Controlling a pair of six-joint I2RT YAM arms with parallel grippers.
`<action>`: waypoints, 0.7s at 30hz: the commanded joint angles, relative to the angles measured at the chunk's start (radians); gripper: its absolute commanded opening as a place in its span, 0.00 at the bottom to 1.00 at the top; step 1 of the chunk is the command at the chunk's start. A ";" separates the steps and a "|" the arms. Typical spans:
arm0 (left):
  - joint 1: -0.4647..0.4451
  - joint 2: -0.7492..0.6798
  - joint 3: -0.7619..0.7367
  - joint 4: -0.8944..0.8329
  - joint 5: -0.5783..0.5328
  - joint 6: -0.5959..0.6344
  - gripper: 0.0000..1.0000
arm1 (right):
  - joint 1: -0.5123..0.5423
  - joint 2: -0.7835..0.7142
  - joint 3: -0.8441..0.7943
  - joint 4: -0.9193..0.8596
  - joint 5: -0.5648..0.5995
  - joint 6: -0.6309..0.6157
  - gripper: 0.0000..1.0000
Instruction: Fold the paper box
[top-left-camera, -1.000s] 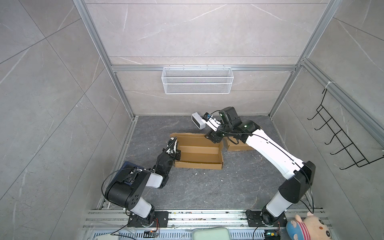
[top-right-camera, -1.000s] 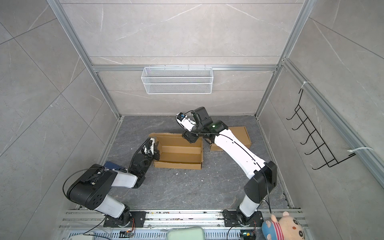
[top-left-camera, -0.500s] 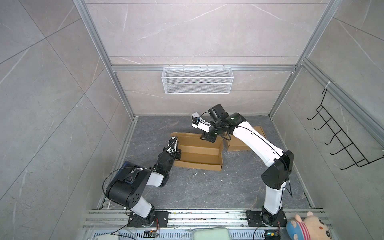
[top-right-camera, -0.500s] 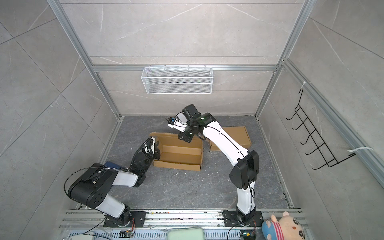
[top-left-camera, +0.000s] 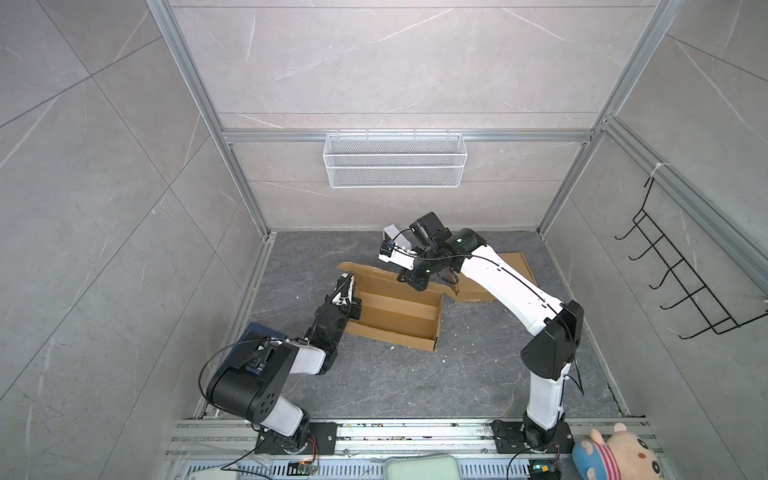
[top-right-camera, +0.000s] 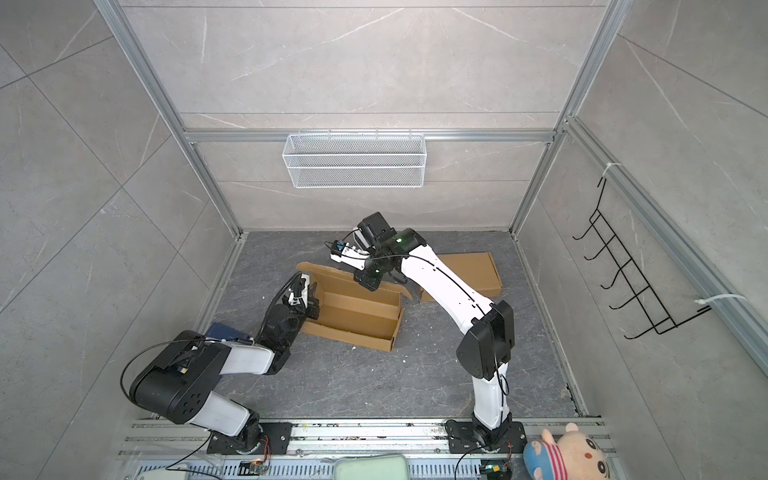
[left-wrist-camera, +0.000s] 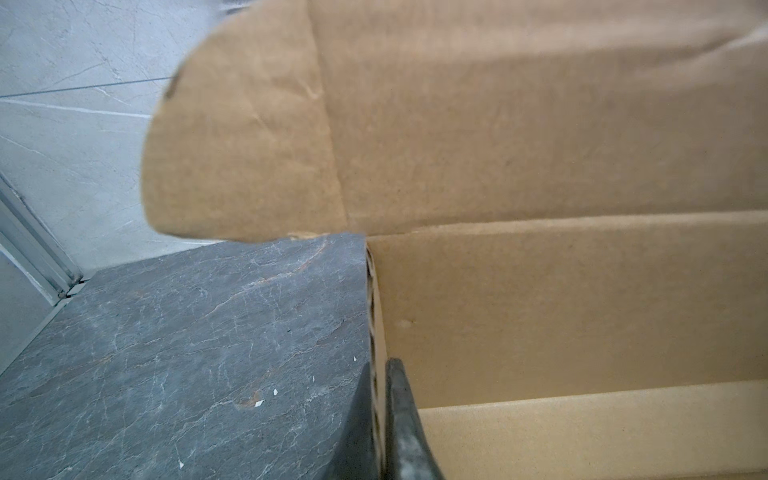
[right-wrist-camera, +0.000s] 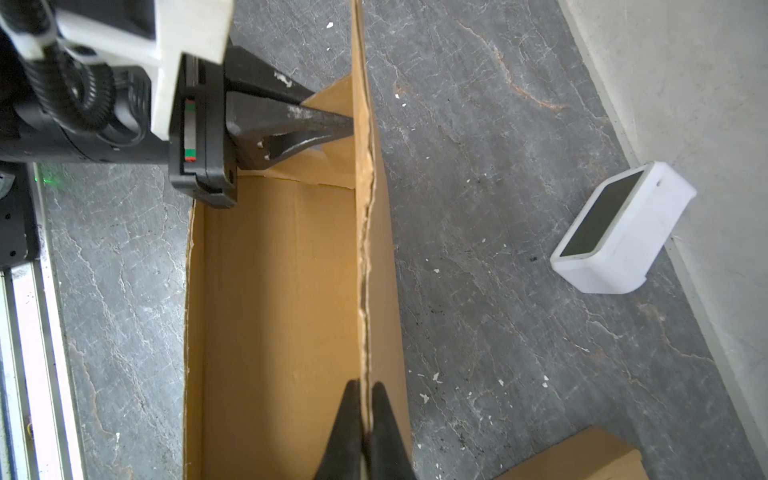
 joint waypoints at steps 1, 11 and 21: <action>-0.007 -0.052 -0.015 -0.084 0.001 -0.006 0.09 | 0.028 -0.020 -0.058 0.013 0.031 0.020 0.02; -0.008 -0.164 -0.044 -0.145 -0.025 -0.028 0.34 | 0.047 -0.081 -0.168 0.106 0.053 0.030 0.00; -0.007 -0.311 -0.065 -0.264 -0.042 -0.015 0.41 | 0.054 -0.075 -0.191 0.124 0.057 0.038 0.00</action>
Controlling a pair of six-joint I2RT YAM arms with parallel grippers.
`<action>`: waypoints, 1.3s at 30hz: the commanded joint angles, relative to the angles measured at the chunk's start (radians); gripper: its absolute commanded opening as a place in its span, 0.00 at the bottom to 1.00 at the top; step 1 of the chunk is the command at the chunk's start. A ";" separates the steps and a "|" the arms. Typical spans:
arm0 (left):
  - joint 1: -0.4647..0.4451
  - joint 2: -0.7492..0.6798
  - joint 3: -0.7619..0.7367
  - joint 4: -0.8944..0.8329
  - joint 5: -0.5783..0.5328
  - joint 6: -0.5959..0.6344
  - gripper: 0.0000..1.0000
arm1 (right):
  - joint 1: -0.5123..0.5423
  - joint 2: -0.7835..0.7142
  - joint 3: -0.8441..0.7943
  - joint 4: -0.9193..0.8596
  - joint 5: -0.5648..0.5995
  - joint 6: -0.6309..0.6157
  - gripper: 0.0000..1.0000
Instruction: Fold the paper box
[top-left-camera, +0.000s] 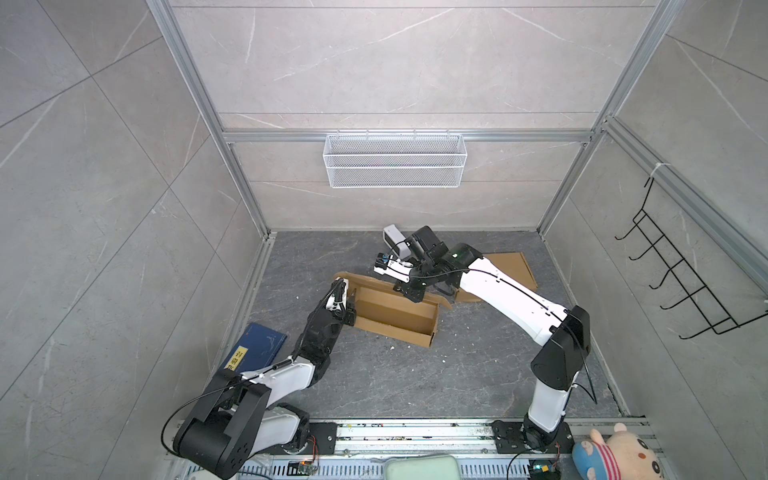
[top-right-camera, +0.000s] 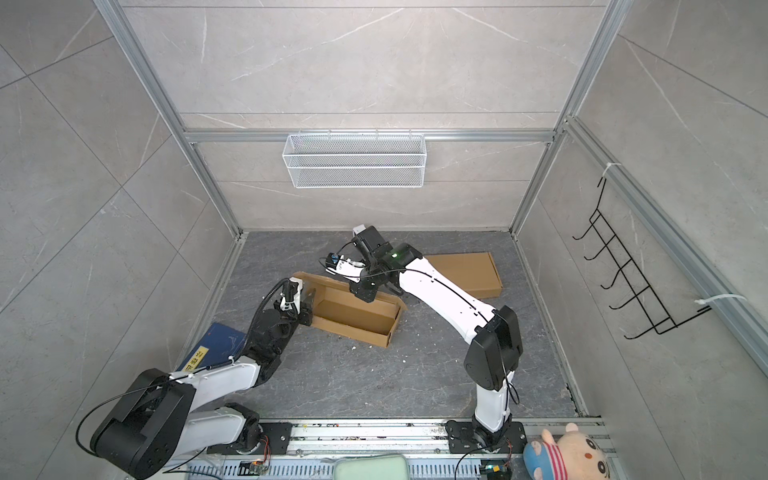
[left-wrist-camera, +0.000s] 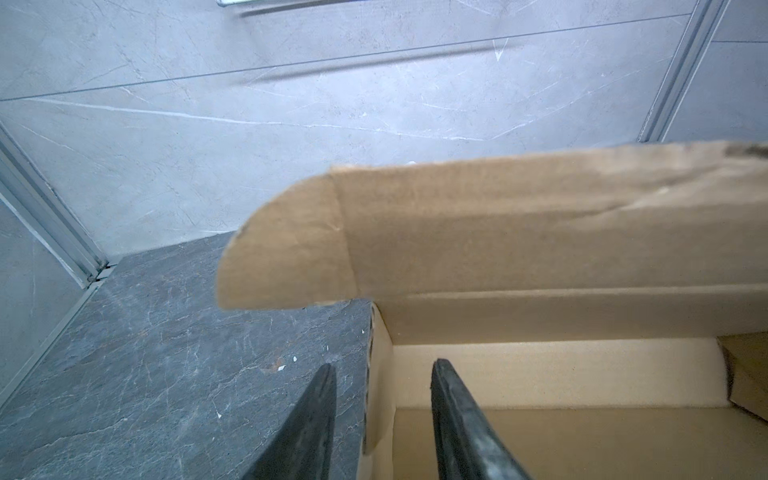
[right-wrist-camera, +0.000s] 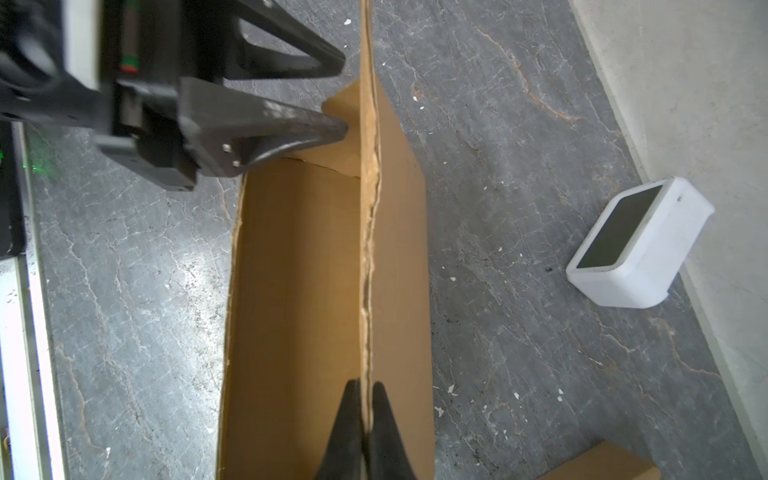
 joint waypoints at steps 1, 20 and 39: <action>-0.006 -0.042 -0.010 -0.022 -0.020 0.001 0.41 | 0.004 -0.001 -0.018 -0.006 0.019 0.022 0.00; -0.005 -0.421 0.112 -0.570 -0.206 -0.059 0.42 | 0.060 -0.022 -0.054 0.045 0.112 0.011 0.00; 0.259 -0.294 0.566 -1.093 0.137 -0.270 0.53 | 0.146 -0.066 -0.193 0.187 0.258 -0.045 0.00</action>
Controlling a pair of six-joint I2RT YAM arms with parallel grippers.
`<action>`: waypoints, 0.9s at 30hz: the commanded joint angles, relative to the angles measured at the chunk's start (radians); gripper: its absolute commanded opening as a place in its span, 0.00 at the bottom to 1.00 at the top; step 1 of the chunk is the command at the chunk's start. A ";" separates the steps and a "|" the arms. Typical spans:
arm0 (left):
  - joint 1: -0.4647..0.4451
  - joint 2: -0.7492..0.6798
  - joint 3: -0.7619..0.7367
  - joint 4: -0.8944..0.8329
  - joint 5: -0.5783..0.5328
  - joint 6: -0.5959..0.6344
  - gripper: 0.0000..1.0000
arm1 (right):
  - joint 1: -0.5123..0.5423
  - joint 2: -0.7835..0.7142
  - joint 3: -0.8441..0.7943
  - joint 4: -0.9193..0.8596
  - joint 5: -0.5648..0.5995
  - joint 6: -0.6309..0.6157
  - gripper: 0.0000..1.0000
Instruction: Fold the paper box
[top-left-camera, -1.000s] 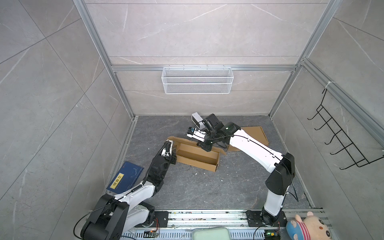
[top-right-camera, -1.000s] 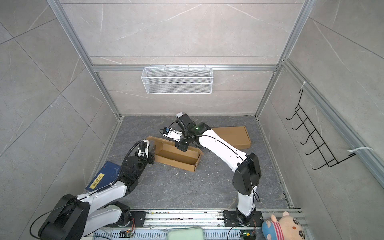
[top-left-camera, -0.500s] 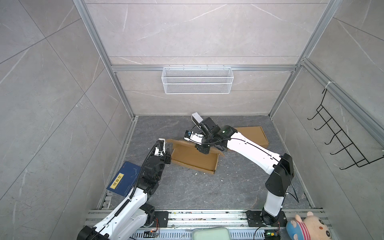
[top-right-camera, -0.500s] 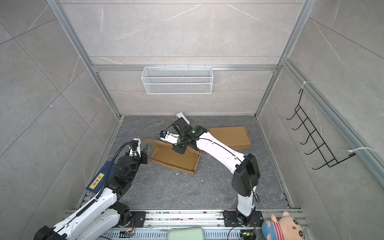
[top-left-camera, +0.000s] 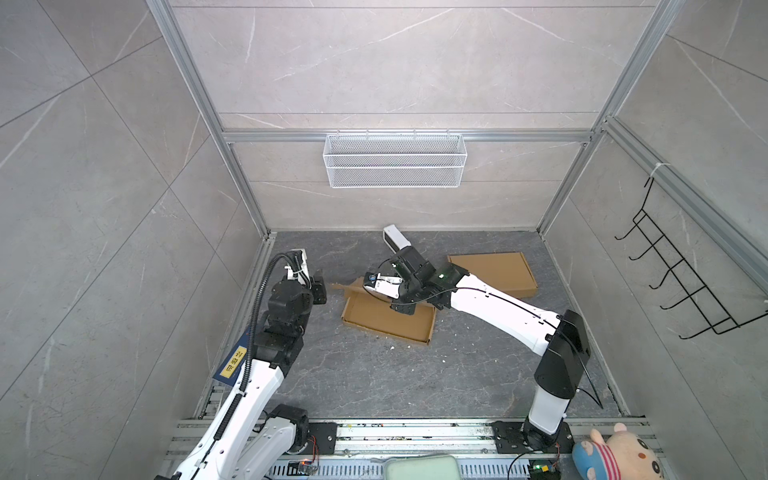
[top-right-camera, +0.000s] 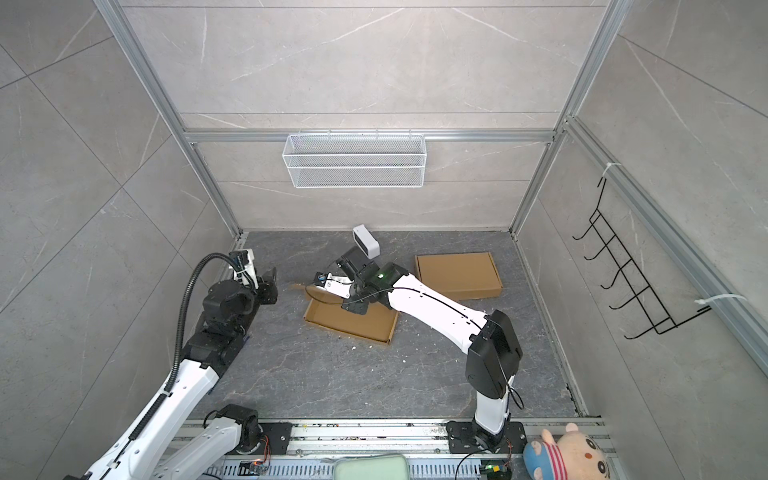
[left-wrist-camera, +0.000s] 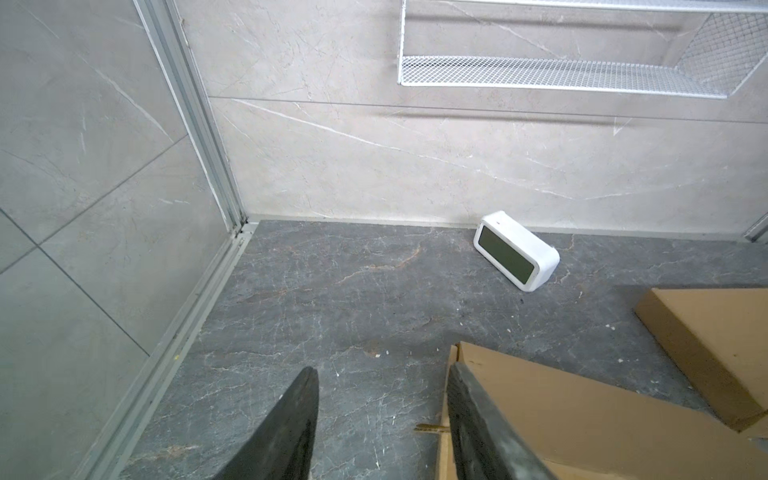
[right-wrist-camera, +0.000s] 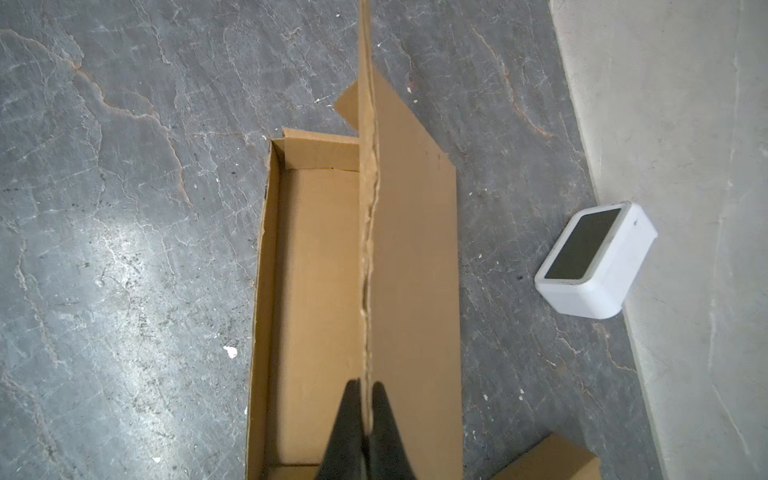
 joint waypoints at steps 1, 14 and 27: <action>0.067 0.081 0.099 -0.126 0.225 -0.088 0.54 | 0.023 -0.037 -0.049 0.035 0.039 0.002 0.00; 0.172 0.485 0.328 -0.347 0.548 -0.146 0.53 | 0.068 -0.005 -0.163 0.015 0.001 0.093 0.23; 0.142 0.726 0.402 -0.446 0.702 -0.138 0.56 | 0.021 -0.055 -0.190 0.031 -0.226 0.325 0.63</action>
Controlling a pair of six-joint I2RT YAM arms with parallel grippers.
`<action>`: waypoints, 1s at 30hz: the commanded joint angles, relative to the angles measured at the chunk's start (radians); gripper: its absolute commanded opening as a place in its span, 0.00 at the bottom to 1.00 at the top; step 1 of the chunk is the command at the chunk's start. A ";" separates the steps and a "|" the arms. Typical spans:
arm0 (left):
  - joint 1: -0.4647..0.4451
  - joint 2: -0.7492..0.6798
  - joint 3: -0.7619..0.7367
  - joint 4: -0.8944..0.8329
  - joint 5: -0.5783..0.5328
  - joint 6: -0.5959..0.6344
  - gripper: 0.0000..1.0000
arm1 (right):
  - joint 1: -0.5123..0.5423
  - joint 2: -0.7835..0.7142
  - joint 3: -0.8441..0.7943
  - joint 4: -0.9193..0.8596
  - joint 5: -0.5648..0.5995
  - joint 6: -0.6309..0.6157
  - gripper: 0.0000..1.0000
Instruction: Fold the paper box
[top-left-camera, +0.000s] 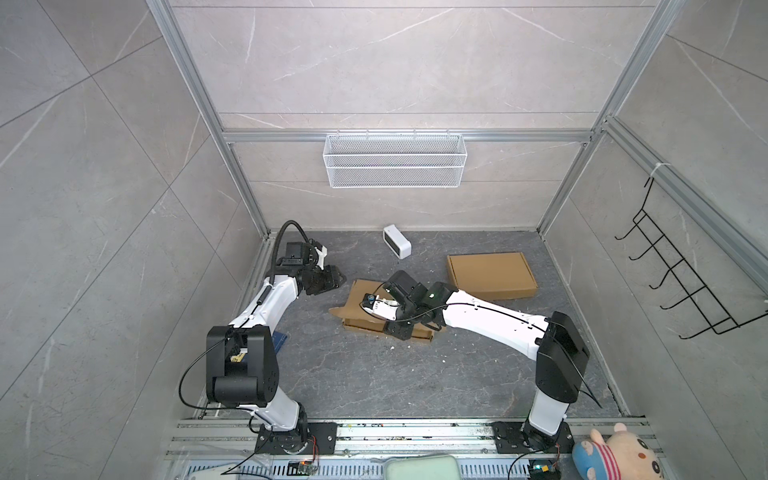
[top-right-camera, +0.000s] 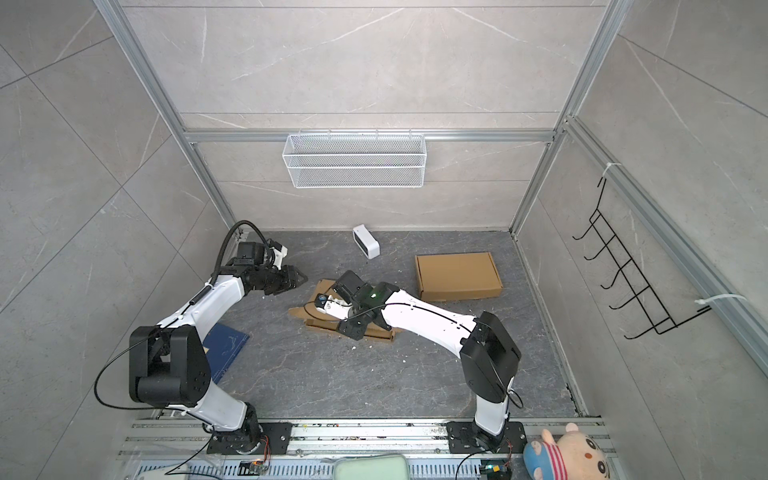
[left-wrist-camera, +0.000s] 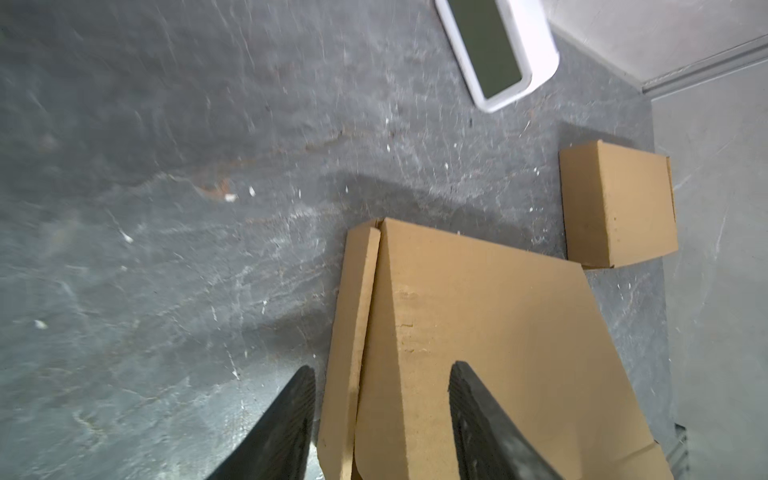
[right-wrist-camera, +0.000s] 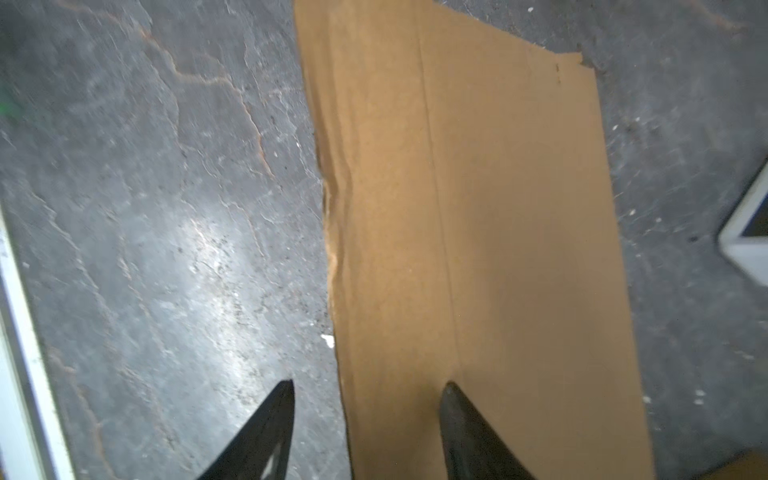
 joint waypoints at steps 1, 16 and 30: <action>-0.023 0.014 0.008 -0.050 0.062 -0.003 0.56 | -0.045 -0.066 -0.034 0.021 -0.141 0.132 0.64; -0.050 -0.034 -0.085 -0.104 0.042 0.002 0.54 | -0.414 -0.230 -0.283 0.159 -0.213 1.035 0.63; -0.048 -0.039 -0.108 -0.083 0.088 -0.007 0.33 | -0.440 -0.156 -0.367 0.210 -0.308 1.071 0.62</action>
